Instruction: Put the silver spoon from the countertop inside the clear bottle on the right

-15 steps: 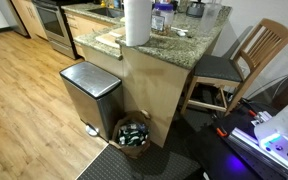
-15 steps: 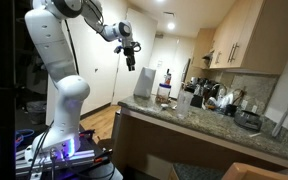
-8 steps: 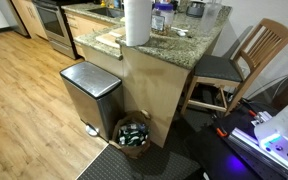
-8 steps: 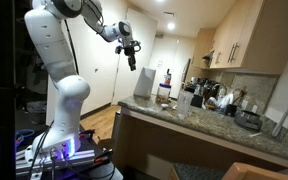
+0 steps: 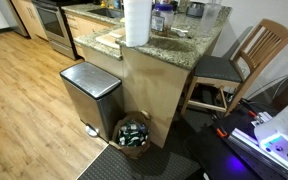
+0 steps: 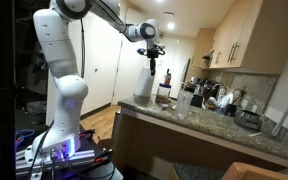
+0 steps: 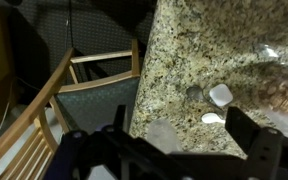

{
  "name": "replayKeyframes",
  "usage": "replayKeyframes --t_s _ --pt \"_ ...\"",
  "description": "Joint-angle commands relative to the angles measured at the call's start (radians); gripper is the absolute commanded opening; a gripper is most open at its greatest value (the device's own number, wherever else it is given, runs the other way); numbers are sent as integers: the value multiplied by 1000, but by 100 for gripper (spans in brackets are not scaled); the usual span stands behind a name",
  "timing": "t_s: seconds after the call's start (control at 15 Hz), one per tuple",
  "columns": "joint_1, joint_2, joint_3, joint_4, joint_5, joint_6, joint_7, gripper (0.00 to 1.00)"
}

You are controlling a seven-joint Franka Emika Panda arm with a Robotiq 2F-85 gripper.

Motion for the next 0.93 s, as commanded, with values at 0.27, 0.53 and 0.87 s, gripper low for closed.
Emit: replayKeyframes --t_s 0.27,0.53,0.87 --pt "-9 91 -18 51 96 39 91 100" --pt "-32 169 -42 65 133 86 200 100" --pt "-36 292 -88 70 216 255 382 100"
